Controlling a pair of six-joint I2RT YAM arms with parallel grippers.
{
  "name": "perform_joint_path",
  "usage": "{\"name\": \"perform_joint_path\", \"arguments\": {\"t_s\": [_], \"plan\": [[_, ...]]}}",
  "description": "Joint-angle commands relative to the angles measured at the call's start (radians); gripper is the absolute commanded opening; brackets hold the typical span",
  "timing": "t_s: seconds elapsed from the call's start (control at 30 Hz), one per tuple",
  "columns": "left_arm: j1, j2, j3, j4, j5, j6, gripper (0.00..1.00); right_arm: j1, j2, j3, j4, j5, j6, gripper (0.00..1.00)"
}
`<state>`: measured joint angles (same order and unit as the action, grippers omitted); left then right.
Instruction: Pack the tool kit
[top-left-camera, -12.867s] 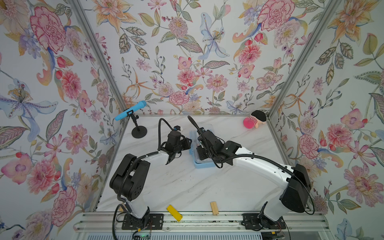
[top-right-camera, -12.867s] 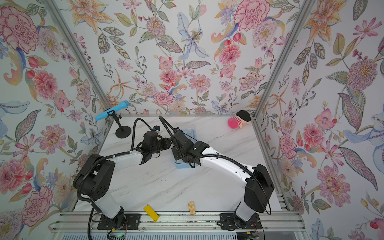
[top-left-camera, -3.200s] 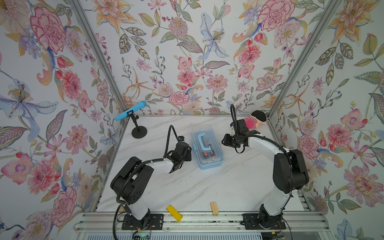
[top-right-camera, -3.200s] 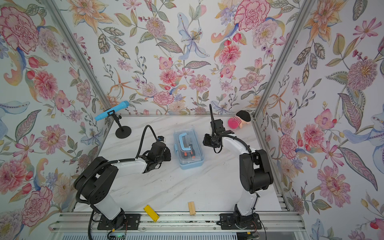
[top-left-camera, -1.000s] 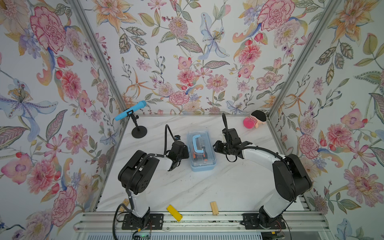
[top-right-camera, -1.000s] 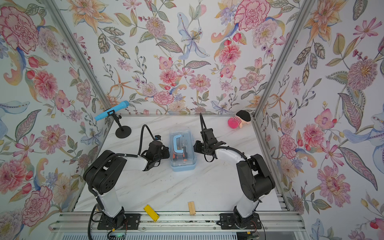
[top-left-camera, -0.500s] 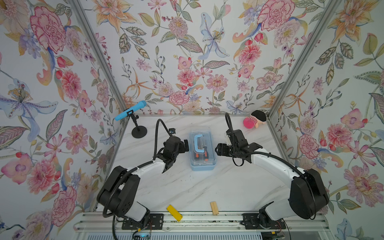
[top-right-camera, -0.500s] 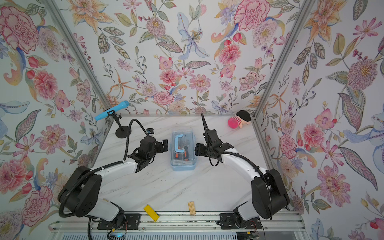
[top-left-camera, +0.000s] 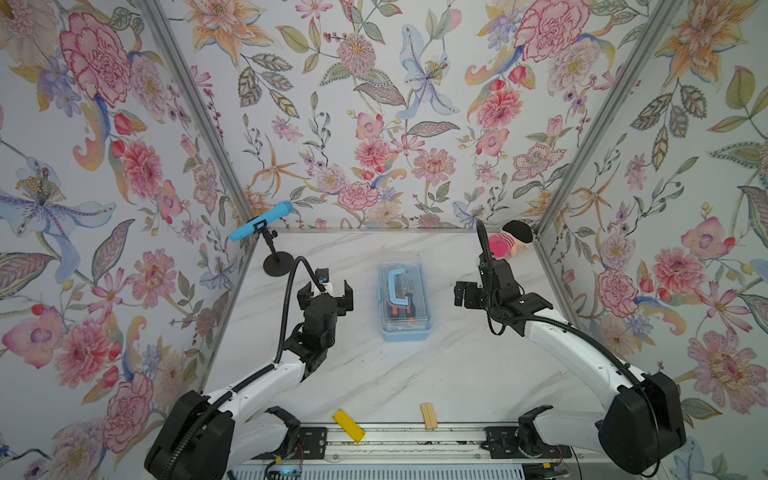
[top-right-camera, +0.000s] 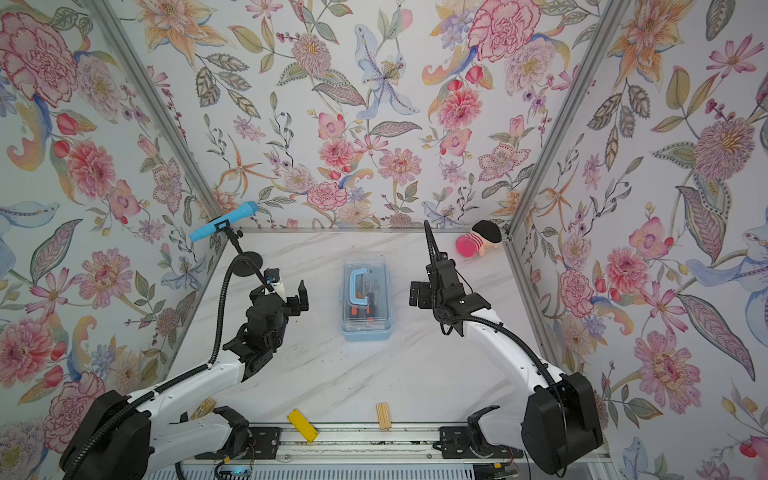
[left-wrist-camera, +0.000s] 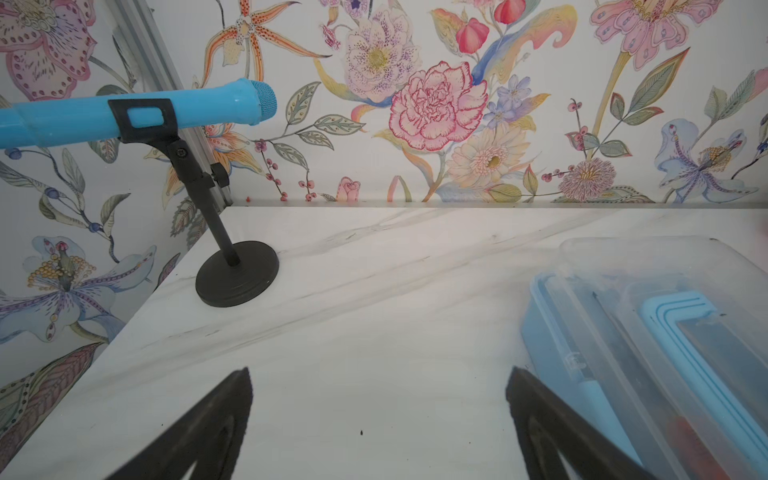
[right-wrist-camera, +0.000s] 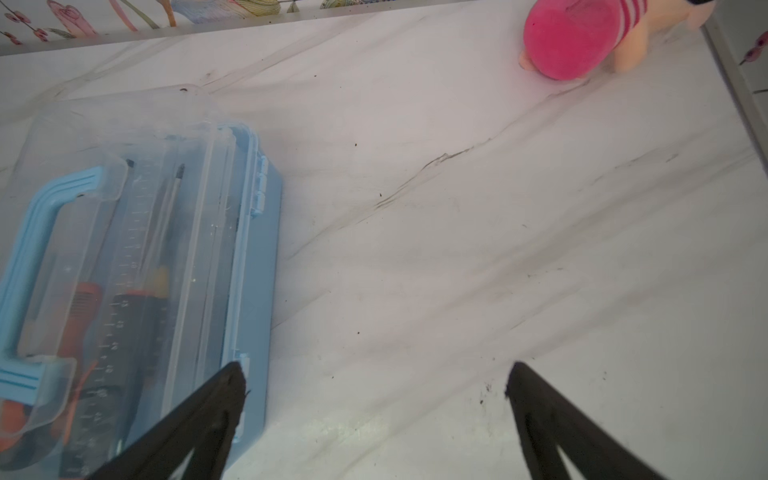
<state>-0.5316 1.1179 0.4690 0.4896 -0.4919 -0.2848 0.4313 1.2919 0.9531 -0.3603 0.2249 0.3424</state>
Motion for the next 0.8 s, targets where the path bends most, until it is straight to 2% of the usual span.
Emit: {"name": "perform_joint_path", "arguments": {"t_s": [0.0,0.1,0.17,0.27,0.33,0.43,0.6,0.7,0.77], "plan": [[-0.005,-0.077,-0.129,0.226,-0.042,0.124,0.99,-0.002,-0.032,-0.067,0.055,0.136,-0.04,0.99],[-0.005,-0.129,-0.261,0.446,-0.044,0.203,0.99,0.01,-0.095,-0.185,0.231,0.158,-0.088,0.99],[-0.005,-0.149,-0.307,0.502,-0.063,0.218,0.99,0.02,-0.132,-0.245,0.313,0.171,-0.118,0.99],[-0.007,-0.152,-0.294,0.439,-0.054,0.286,0.99,0.035,-0.166,-0.298,0.391,0.197,-0.165,0.99],[-0.004,-0.143,-0.294,0.392,-0.102,0.307,0.99,0.048,-0.18,-0.325,0.427,0.191,-0.237,0.99],[0.012,-0.146,-0.328,0.469,-0.182,0.306,0.99,0.051,-0.207,-0.344,0.426,0.16,-0.282,0.99],[0.048,-0.228,-0.378,0.472,-0.258,0.264,0.99,0.038,-0.238,-0.379,0.47,0.158,-0.283,0.99],[0.121,-0.232,-0.404,0.537,-0.259,0.256,0.99,0.03,-0.231,-0.385,0.501,0.16,-0.279,0.99],[0.192,-0.215,-0.401,0.547,-0.2,0.265,0.99,0.026,-0.222,-0.388,0.523,0.16,-0.278,0.99]]}}
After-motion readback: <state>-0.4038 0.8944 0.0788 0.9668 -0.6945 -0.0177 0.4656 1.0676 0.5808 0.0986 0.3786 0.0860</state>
